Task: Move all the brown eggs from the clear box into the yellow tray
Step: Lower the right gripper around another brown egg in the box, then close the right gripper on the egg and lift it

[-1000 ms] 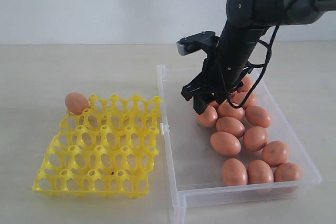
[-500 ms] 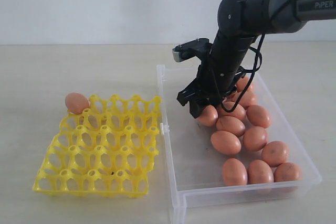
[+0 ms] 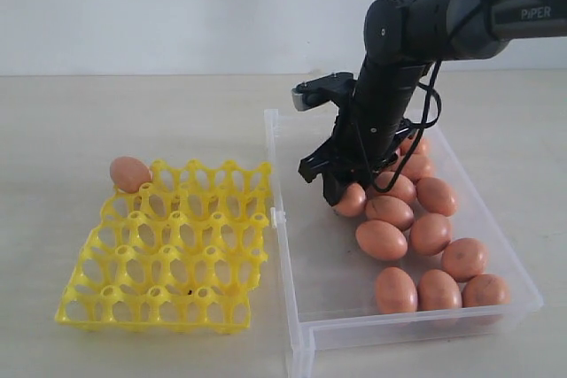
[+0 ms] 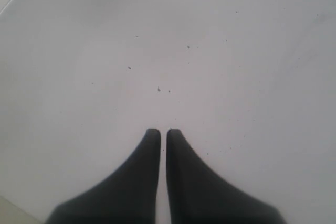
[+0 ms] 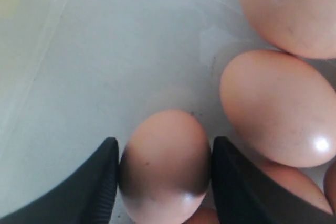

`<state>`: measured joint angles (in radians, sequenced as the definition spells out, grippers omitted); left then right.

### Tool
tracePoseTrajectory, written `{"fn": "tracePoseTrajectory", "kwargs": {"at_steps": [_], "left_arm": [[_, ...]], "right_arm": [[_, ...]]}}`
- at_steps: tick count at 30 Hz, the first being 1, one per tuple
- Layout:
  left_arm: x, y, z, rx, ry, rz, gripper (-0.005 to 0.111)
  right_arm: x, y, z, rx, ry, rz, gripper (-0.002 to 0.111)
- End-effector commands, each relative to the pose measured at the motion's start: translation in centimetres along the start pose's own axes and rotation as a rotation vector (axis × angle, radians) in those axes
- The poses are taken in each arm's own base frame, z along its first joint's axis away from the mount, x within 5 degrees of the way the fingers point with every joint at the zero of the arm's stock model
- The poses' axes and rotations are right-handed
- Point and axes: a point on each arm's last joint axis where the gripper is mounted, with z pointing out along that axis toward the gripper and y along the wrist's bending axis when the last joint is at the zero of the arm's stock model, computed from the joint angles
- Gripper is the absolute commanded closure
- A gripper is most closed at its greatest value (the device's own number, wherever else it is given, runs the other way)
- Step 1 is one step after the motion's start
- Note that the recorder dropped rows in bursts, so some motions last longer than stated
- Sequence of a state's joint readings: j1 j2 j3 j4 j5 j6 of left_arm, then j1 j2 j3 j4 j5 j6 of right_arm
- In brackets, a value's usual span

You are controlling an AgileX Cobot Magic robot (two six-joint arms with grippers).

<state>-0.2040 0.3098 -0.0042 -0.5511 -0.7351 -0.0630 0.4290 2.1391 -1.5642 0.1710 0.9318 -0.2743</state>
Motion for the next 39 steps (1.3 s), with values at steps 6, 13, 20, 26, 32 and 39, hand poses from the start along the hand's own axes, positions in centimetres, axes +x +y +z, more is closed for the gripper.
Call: {"fn": "tracePoseTrajectory", "kwargs": {"at_steps": [6, 13, 20, 26, 32, 39], "left_arm": [[0.1, 0.1, -0.1, -0.004, 0.0, 0.004, 0.103], [0.1, 0.1, -0.1, -0.004, 0.0, 0.004, 0.103], [0.1, 0.1, -0.1, -0.004, 0.0, 0.004, 0.103], [0.1, 0.1, -0.1, -0.004, 0.0, 0.004, 0.103], [0.1, 0.1, -0.1, -0.004, 0.0, 0.004, 0.103], [0.1, 0.1, -0.1, -0.004, 0.004, 0.004, 0.103]], "right_arm": [[-0.8, -0.2, 1.2, 0.009, -0.106, -0.037, 0.108], [-0.1, -0.2, 2.5, 0.045, -0.439, 0.004, 0.108], [3.2, -1.6, 2.4, 0.271, -0.638, 0.074, 0.108], [5.5, -1.3, 1.8, 0.288, -0.904, 0.118, 0.108], [7.1, -0.1, 0.1, 0.044, -1.303, 0.136, 0.108], [8.3, 1.4, -0.2, 0.008, -1.396, -0.072, 0.108]]}}
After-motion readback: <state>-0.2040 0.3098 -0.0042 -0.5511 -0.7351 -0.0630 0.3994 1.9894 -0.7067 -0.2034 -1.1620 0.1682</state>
